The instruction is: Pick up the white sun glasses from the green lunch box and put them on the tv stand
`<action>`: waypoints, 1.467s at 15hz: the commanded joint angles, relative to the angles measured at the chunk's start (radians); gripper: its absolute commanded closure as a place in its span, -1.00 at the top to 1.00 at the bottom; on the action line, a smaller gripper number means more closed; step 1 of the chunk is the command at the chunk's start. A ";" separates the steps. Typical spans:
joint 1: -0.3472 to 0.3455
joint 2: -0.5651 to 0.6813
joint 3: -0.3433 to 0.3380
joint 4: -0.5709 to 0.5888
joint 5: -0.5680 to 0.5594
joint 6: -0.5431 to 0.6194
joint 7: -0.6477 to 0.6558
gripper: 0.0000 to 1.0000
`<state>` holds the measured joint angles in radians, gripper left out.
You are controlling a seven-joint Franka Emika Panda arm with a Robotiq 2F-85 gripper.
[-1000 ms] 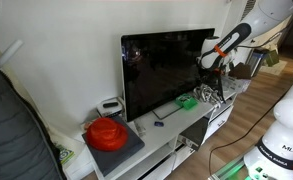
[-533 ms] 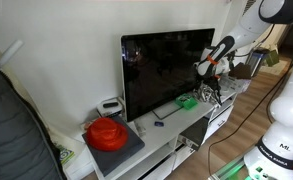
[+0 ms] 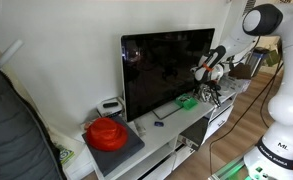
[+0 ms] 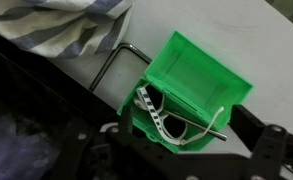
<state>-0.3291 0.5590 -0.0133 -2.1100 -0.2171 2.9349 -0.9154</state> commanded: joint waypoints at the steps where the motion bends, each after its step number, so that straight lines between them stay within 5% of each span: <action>1: -0.017 0.021 0.018 0.016 -0.005 0.010 -0.009 1.00; 9: -0.080 0.096 0.083 0.077 -0.003 0.057 -0.085 1.00; 17: -0.049 0.225 0.023 0.174 -0.100 0.193 -0.112 1.00; 20: -0.056 0.265 0.031 0.214 -0.118 0.205 -0.119 0.39; 22: -0.053 0.285 0.032 0.237 -0.127 0.203 -0.127 0.22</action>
<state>-0.3751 0.7994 0.0157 -1.9260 -0.3066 3.1221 -1.0254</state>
